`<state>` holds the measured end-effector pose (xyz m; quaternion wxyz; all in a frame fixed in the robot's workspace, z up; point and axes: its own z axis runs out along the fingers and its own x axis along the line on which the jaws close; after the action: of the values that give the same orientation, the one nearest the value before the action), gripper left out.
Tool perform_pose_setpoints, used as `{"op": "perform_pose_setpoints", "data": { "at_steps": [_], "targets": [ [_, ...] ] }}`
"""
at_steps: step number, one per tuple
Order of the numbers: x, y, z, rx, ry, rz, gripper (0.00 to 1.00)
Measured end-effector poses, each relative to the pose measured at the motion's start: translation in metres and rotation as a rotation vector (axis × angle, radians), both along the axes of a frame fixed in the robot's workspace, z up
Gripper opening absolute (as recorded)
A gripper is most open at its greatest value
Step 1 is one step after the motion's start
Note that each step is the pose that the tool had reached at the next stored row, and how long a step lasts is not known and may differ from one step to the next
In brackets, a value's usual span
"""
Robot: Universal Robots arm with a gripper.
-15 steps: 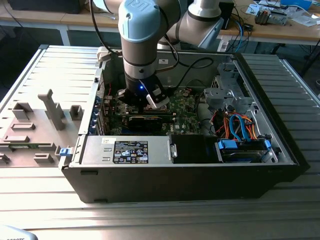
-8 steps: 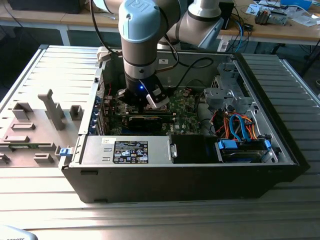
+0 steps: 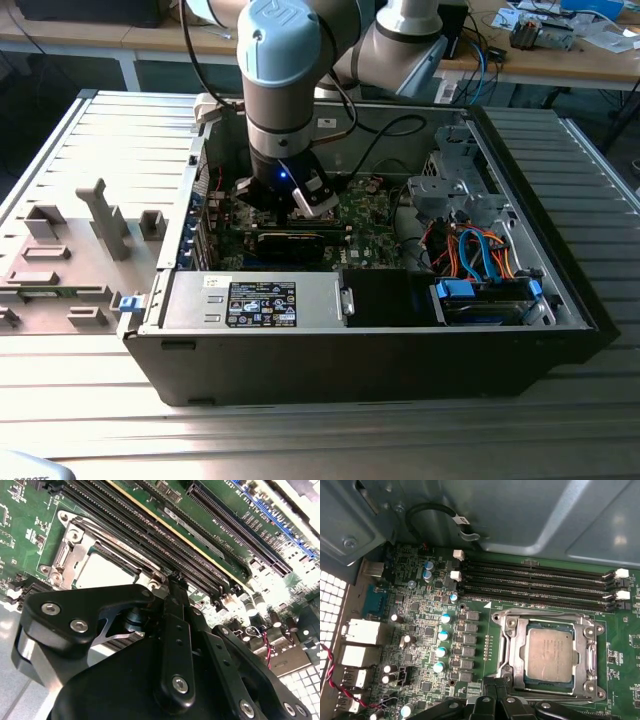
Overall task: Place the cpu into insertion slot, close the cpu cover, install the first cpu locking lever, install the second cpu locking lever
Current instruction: 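Install the second cpu locking lever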
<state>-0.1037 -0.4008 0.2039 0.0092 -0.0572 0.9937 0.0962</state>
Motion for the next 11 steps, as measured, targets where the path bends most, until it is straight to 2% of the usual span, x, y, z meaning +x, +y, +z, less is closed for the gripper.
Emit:
{"op": "perform_pose_setpoints", "data": {
  "at_steps": [4,11],
  "targets": [
    [0.0001,0.0004,-0.0011,0.0091,-0.0003,0.002,0.11],
    [0.0000,0.0008,-0.0041,0.0160,0.0001,0.004,0.11]
  ]
}}
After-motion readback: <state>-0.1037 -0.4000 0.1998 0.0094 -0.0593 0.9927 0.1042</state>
